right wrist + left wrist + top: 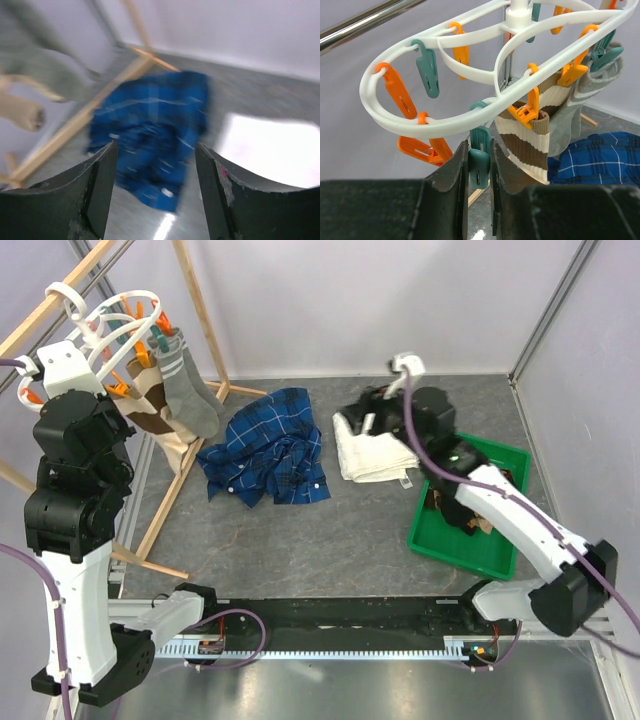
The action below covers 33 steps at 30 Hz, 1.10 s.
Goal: Remove the socks clipped to the hanger
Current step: Place the sock in the bin, then remove the sock from the hanger.
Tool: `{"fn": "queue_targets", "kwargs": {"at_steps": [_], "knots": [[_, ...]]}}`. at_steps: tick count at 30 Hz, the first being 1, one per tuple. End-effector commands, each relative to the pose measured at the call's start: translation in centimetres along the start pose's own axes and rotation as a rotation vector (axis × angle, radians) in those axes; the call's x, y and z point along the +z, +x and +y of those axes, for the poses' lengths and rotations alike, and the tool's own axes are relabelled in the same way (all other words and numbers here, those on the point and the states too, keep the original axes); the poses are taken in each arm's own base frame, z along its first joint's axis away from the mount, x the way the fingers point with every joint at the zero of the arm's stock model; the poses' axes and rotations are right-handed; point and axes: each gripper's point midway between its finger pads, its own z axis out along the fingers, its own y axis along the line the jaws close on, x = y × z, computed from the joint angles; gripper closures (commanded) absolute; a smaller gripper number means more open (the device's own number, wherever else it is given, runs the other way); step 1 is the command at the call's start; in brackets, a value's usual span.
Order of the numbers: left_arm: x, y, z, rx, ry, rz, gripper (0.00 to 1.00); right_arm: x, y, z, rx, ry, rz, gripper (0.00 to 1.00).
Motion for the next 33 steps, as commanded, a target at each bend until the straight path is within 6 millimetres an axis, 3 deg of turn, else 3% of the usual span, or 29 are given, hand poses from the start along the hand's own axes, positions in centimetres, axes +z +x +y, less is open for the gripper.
{"fn": "queue_targets", "kwargs": {"at_steps": [1, 2, 3, 4, 5, 6, 7, 8, 9, 10, 11, 13, 15, 16, 18, 23, 27, 33], "knots": [[-0.2, 0.0, 0.7, 0.013, -0.025, -0.004, 0.77, 1.3, -7.3, 13.2, -0.046, -0.366, -0.323, 0.30], [-0.3, -0.1, 0.6, 0.006, -0.015, -0.008, 0.77, 2.8, -4.8, 16.8, -0.071, -0.426, -0.276, 0.30], [-0.5, -0.4, 0.3, -0.011, 0.012, -0.014, 0.77, 3.4, -4.3, 18.7, -0.104, -0.452, -0.272, 0.30], [-0.7, -0.6, 0.1, -0.023, 0.030, -0.020, 0.77, 3.3, -5.9, 21.2, -0.159, -0.487, -0.317, 0.30], [-0.9, -0.8, -0.1, -0.031, 0.044, -0.024, 0.76, 4.7, -2.8, 24.6, -0.191, -0.539, -0.267, 0.30], [-1.2, -1.1, -0.1, -0.045, 0.058, -0.034, 0.76, 5.0, -2.3, 26.4, -0.210, -0.568, -0.270, 0.29], [-1.3, -1.2, 0.0, -0.048, 0.060, -0.037, 0.76, 4.2, -3.5, 29.6, -0.230, -0.623, -0.317, 0.29], [-1.4, -1.3, 0.0, -0.049, 0.062, -0.041, 0.76, 5.9, -1.1, 31.0, -0.249, -0.640, -0.287, 0.28], [-1.5, -1.4, 0.3, -0.050, 0.054, -0.046, 0.76, 6.1, -0.7, 32.4, -0.255, -0.664, -0.295, 0.28], [-1.5, -1.4, 0.3, -0.050, 0.054, -0.047, 0.76, 5.2, -1.9, 34.7, -0.258, -0.704, -0.348, 0.27], [-1.5, -1.4, 0.4, -0.047, 0.053, -0.046, 0.75, 6.5, 0.2, 35.7, -0.270, -0.713, -0.328, 0.26], [-1.3, -1.2, 0.2, -0.046, 0.052, -0.041, 0.75, 6.8, 1.1, 38.3, -0.268, -0.749, -0.361, 0.24], [-1.3, -1.1, -0.4, -0.058, 0.082, -0.038, 0.75, 6.9, 0.3, 39.4, -0.242, -0.749, -0.419, 0.24], [-1.4, -1.2, -0.5, -0.066, 0.091, -0.041, 0.75, 7.5, 1.6, 40.0, -0.264, -0.739, -0.426, 0.24], [-1.5, -1.2, -0.7, -0.075, 0.105, -0.041, 0.75, 8.6, 1.0, 39.4, -0.279, -0.653, -0.491, 0.23], [-1.7, -1.8, -0.2, -0.064, 0.087, -0.054, 0.74, 10.3, 2.0, 38.2, -0.421, -0.550, -0.563, 0.20], [-1.9, -2.1, 0.1, -0.075, 0.085, -0.068, 0.73, 10.4, 1.9, 39.3, -0.449, -0.594, -0.591, 0.17], [-1.8, -2.1, 0.0, -0.067, 0.086, -0.068, 0.73, 11.0, 3.7, 40.6, -0.489, -0.660, -0.562, 0.16]]}}
